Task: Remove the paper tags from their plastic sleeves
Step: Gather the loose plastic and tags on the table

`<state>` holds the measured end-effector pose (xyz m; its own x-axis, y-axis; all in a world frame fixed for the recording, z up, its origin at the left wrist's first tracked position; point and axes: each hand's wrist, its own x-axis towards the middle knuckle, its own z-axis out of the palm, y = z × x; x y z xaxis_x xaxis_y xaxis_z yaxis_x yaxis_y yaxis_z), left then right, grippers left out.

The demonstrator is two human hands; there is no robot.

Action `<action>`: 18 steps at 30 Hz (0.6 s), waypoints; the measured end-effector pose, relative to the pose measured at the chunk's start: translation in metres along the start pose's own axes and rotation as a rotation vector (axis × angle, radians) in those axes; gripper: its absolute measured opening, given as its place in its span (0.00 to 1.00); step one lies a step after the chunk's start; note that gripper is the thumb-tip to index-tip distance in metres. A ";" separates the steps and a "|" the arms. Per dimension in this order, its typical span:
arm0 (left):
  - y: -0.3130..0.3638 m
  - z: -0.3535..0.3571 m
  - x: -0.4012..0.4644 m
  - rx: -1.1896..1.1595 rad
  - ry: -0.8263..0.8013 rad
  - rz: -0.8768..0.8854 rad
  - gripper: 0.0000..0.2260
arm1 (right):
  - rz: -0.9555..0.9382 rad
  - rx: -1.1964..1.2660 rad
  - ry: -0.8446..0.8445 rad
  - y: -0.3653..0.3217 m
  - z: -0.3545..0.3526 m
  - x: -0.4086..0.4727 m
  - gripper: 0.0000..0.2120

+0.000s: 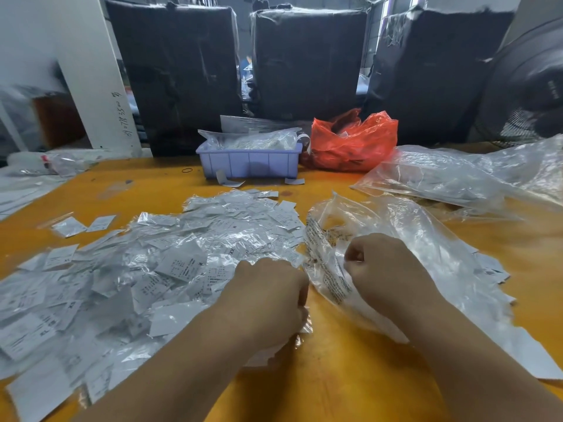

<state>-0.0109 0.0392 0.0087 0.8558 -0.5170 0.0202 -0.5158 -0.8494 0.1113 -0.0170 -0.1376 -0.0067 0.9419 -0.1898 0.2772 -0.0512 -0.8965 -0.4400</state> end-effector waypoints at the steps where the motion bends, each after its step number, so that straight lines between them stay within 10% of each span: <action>1: 0.000 0.001 0.000 -0.003 0.018 0.005 0.04 | -0.016 0.042 0.038 0.000 -0.001 0.000 0.08; 18: -0.028 -0.008 -0.010 -0.793 0.536 -0.076 0.08 | -0.083 0.489 0.335 -0.009 -0.011 -0.002 0.08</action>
<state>-0.0042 0.0691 0.0136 0.8920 -0.1797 0.4148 -0.4491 -0.4579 0.7672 -0.0224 -0.1336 0.0064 0.7760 -0.3140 0.5470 0.2522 -0.6404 -0.7255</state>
